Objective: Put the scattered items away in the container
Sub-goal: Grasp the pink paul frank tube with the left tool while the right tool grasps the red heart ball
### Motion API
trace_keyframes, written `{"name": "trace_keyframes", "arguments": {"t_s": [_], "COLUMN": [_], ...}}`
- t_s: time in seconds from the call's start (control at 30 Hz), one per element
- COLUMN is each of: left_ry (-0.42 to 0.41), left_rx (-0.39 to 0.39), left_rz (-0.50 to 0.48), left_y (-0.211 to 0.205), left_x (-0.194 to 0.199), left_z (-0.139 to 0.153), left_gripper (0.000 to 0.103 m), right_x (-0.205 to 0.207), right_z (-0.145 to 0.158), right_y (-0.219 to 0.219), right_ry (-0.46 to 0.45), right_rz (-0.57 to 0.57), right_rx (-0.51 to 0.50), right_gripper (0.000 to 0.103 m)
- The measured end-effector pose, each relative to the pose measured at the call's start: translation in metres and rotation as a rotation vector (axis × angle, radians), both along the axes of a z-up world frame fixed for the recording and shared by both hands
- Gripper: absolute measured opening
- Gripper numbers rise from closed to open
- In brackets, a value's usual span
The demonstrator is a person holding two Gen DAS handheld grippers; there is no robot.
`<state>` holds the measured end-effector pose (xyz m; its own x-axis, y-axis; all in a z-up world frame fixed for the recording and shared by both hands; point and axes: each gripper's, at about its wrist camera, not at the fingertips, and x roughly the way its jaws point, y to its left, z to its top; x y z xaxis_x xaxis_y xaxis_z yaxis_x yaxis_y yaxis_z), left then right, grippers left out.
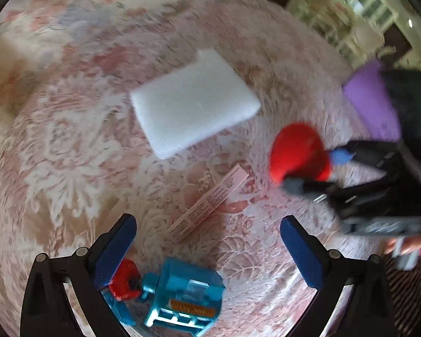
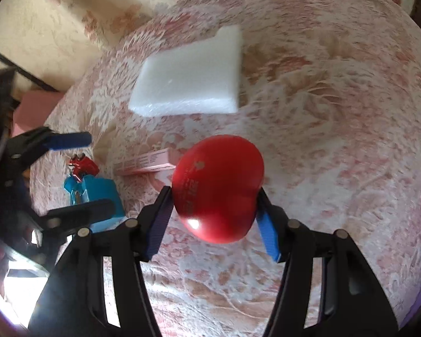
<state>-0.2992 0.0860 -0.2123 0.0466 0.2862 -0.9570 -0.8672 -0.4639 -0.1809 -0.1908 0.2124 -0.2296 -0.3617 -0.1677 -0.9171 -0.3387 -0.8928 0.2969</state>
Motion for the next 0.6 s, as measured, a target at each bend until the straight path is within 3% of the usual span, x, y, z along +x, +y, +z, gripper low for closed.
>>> {"name": "trace_keyframes", "arguments": {"t_s": [0.13,0.2,0.27,0.37,0.6], "left_ry": [0.042,0.054,0.069,0.110,0.141], "left_rx": [-0.078,-0.098,-0.128,-0.180,-0.185], "left_rz": [-0.084,-0.111,-0.143,-0.196,-0.243], "left_y": [0.016,0.022,0.026,0.029,0.022], "left_x": [0.000,-0.003,-0.004,-0.002,0.003], "left_z": [-0.016,-0.021,-0.028,-0.038,-0.039], "left_gripper": [0.101,0.096,0.081,0.077,0.071], "right_x": [0.013,0.017,0.020,0.023,0.029], "right_z": [0.007,0.009,0.010,0.010,0.005], "right_y": [0.013,0.016,0.017,0.018,0.019], "right_ry": [0.014,0.018,0.020,0.018,0.001], "right_rz": [-0.007,-0.006,-0.005,-0.005,-0.002], "right_rx": [-0.013,-0.012,-0.007,-0.003,0.006], "right_gripper": [0.061,0.061,0.061,0.061,0.061]}}
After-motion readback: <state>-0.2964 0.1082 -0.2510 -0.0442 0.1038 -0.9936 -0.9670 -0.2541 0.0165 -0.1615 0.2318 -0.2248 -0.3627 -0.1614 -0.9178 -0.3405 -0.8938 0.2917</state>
